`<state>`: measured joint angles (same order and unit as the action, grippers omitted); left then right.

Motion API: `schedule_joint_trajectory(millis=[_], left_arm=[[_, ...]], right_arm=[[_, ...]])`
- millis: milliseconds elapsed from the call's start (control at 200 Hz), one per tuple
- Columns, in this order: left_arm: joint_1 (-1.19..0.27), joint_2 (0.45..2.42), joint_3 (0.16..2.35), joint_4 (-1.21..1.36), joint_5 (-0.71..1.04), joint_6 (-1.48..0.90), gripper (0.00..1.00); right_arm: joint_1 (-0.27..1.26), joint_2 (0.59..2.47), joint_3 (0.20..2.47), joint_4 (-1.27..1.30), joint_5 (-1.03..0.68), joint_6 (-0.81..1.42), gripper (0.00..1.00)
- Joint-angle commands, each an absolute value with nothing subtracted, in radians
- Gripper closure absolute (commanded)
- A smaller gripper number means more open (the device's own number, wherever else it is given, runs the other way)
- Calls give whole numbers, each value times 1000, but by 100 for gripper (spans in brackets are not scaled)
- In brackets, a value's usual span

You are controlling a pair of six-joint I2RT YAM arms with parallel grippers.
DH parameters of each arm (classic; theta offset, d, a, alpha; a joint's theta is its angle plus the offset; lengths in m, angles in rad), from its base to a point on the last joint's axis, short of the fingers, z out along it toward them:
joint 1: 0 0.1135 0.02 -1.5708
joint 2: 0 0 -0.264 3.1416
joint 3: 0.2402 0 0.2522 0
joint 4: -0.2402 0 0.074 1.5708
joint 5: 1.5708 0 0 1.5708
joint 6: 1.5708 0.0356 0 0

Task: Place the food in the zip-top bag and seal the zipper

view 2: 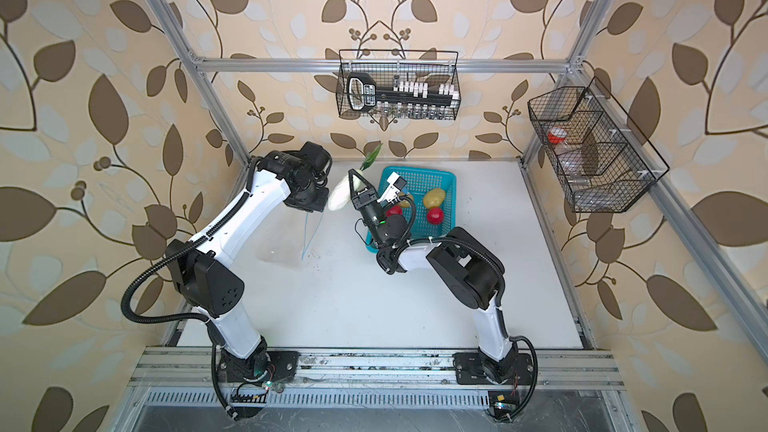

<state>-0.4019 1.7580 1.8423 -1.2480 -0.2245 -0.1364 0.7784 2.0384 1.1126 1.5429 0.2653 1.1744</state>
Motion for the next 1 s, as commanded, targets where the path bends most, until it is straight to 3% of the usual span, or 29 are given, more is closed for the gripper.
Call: schedule_joint_trajectory(millis=[0,380,1000], left_arm=[[-404,1764,1902,-1309,-158,-127,100],[-382,1750,1912,-1318,-45,-115,100],[-381,1734,1939,-1314,-68,-74,100]], right_arm=[[787,2074,1168,1611,217,1203,100],[756,2119,1268,1611,108,1246,100],[771,2126,1334,1419,99,1297,100]])
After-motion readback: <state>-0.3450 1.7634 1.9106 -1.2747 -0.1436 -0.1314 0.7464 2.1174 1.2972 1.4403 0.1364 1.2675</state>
